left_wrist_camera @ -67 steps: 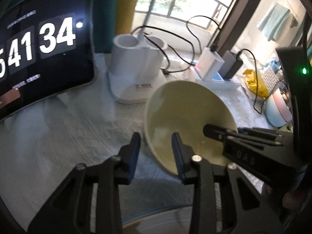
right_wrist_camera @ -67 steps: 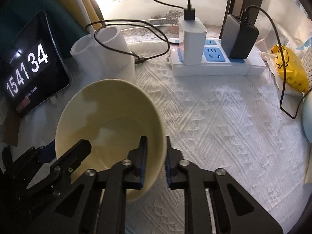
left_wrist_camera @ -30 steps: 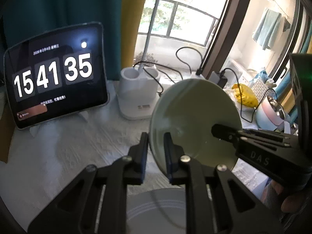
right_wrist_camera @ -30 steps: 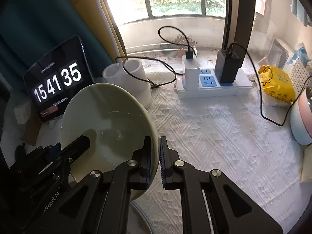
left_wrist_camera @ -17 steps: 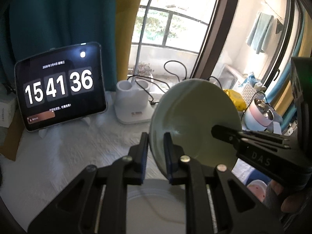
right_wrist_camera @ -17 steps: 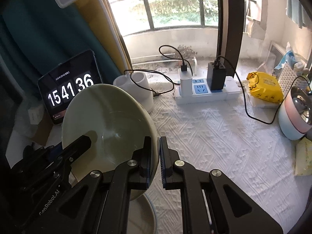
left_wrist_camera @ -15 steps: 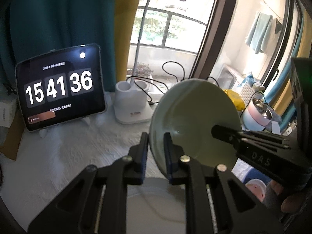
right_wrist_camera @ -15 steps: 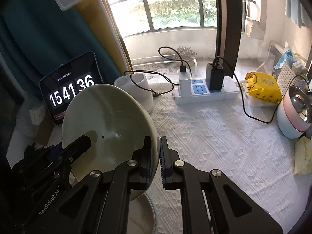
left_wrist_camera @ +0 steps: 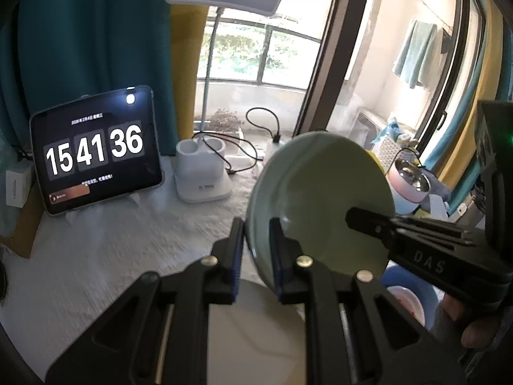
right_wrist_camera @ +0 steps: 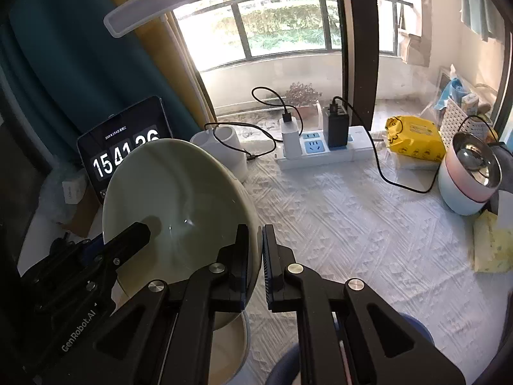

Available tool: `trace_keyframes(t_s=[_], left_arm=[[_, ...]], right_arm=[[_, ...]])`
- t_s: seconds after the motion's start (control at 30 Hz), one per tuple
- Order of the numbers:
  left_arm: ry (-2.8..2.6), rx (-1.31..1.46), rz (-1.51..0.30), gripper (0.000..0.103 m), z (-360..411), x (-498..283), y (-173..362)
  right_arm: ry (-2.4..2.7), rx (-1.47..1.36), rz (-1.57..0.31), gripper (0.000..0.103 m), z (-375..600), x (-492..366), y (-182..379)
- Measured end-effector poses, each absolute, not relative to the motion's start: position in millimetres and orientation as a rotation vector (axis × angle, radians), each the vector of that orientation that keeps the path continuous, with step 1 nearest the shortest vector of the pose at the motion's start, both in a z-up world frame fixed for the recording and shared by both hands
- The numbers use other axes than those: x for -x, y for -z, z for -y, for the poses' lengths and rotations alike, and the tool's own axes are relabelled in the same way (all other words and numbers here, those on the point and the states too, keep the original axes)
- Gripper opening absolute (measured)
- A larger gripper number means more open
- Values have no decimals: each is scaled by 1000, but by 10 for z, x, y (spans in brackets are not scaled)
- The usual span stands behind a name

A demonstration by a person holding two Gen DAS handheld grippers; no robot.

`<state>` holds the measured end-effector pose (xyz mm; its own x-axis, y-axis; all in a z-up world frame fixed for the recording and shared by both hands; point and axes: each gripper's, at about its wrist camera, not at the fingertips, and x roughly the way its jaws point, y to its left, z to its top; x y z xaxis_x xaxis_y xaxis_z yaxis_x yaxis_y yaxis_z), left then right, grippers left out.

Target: Organize plates and bowls

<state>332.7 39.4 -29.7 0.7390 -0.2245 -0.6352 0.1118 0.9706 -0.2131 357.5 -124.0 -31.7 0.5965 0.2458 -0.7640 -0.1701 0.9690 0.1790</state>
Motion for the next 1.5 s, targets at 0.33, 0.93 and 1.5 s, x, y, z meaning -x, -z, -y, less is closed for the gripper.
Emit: trace_keyframes(t_s=[0.33, 0.93, 1.5], left_arm=[[216, 155, -713, 16, -169, -3158, 243], [302, 119, -735, 16, 357, -2846, 281], [365, 79, -782, 16, 751, -2643, 451]], right_arm=[[-232, -107, -899, 9, 1465, -3379, 283], [-174, -156, -906, 9, 2015, -2905, 343], [-120, -208, -944, 9, 2429, -2558, 553]])
